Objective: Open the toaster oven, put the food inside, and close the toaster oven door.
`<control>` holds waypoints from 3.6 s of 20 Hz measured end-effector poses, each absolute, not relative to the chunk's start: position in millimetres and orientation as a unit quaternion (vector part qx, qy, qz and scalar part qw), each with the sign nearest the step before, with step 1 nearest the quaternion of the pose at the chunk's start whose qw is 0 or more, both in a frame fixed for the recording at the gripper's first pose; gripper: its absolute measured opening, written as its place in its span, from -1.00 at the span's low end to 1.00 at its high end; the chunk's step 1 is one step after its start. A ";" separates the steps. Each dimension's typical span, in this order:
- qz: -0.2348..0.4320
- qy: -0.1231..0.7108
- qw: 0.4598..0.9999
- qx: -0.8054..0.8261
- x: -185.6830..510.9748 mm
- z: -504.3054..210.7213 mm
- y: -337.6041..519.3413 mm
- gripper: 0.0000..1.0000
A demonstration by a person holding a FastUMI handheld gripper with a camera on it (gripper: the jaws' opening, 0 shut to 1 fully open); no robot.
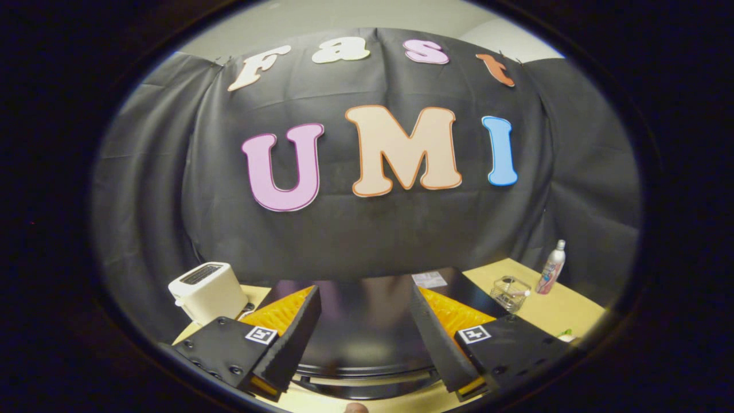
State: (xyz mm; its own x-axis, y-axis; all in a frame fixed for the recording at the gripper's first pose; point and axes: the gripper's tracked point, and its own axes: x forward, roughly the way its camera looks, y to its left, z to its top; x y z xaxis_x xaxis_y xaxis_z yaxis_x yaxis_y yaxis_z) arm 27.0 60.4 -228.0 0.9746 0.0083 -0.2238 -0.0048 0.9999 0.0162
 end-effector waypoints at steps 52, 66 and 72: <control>-0.006 0.280 0.956 -0.084 -173.9 -394.9 33.2 0.95; -0.050 0.216 0.974 -0.049 -137.0 -332.5 -39.4 0.99; -0.168 0.175 0.970 -0.025 -117.4 -292.3 -172.5 0.99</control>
State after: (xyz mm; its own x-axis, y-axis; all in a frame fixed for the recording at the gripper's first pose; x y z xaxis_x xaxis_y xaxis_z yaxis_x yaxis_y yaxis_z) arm -117.4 -172.5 -292.3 0.8820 -0.3351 -0.3312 0.3177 0.9421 -0.1071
